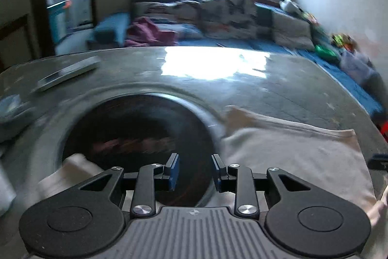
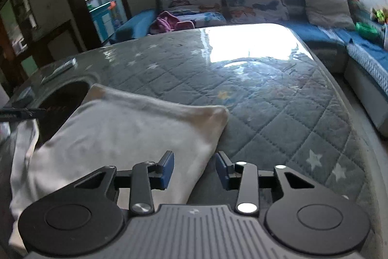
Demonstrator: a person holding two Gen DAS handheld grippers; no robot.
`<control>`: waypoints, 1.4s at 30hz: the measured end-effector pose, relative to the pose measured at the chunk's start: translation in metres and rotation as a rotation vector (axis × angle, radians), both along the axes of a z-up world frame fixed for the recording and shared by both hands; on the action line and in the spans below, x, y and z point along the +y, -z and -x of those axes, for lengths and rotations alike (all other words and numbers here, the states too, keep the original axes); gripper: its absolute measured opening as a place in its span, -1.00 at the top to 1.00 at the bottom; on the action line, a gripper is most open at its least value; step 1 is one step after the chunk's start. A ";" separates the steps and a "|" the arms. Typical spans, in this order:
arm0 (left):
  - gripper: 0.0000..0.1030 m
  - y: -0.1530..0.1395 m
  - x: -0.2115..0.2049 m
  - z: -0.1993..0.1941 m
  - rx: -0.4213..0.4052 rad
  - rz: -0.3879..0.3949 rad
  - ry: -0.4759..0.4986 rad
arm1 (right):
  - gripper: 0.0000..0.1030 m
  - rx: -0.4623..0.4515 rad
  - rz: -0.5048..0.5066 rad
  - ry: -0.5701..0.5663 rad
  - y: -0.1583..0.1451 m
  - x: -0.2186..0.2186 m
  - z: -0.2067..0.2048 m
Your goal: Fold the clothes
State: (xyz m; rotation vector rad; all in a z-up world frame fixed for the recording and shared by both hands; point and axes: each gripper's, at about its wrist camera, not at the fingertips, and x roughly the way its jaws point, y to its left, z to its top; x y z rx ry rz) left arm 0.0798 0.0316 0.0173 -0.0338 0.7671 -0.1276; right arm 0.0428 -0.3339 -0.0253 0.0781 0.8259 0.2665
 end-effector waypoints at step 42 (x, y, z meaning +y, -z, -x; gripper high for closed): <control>0.76 0.016 -0.088 -0.017 -0.020 -0.034 0.334 | 0.63 -0.063 0.220 -0.255 -0.009 0.048 -0.038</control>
